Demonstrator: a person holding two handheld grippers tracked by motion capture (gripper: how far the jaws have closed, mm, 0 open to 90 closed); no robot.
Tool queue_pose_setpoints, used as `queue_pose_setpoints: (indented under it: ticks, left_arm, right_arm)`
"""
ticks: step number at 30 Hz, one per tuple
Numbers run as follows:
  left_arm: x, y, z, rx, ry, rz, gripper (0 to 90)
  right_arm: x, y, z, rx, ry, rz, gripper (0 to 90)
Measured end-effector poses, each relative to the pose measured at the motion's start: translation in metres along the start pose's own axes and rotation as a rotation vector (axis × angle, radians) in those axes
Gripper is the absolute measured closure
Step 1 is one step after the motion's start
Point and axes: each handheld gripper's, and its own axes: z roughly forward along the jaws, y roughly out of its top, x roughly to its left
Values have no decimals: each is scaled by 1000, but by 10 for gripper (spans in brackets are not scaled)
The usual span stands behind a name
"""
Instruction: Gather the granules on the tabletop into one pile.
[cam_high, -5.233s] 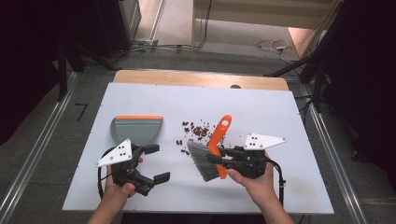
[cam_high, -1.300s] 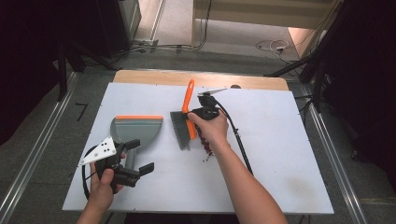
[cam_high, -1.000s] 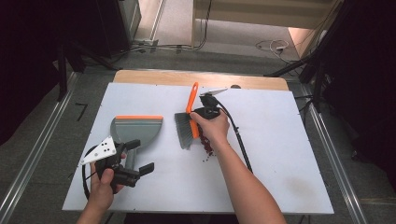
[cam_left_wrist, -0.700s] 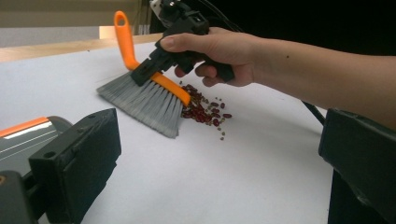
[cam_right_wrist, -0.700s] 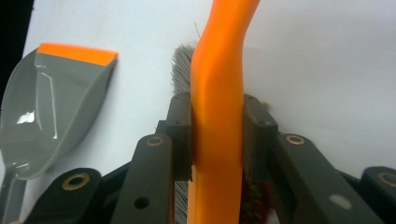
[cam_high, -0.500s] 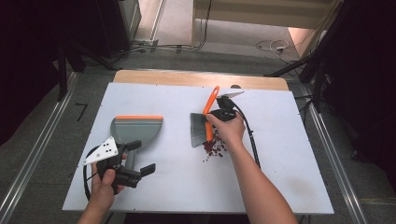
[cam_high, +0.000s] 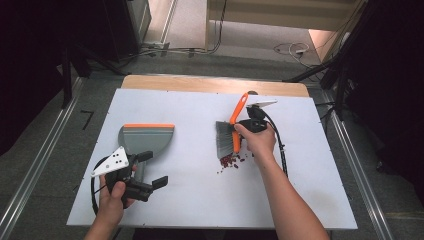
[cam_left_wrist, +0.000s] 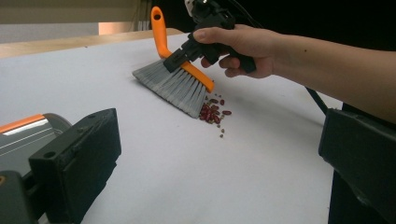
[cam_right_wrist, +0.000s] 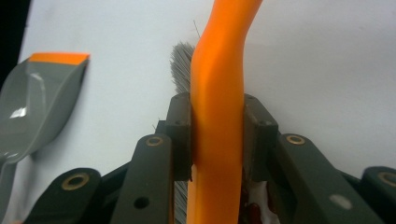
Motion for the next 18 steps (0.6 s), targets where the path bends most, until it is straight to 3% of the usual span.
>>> queue_pose_setpoints:
  ticks: [1,5,8,10,11,12,15,17,18]
  left_arm:
    - [0,0,0,0,-1,-1,3]
    - [1,0,2,4,-1,0,3]
    - [1,0,2,8,1,-1,3]
    - [1,0,2,3,1,-2,3]
    - [1,0,2,3,2,-3,3]
    - [1,0,1,0,2,-6,3]
    - [1,1,0,-9,1,-5,4]
    - [2,1,-1,-9,3,-5,3]
    - [2,2,-2,-10,5,-3,3]
  right_arm:
    - [2,-1,-5,-20,53,-23,678]
    - [10,-2,-11,-41,81,-70,681]
    - [25,-5,-25,-63,135,-156,681]
    - [29,-5,-29,-59,148,-177,681]
    - [39,-7,-37,-46,139,-261,681]
    - [39,-7,-37,-46,139,-261,681]
    - [56,-13,-48,-3,57,-429,681]
    - [64,-18,-52,33,32,-504,681]
    - [73,-25,-56,78,22,-582,681]
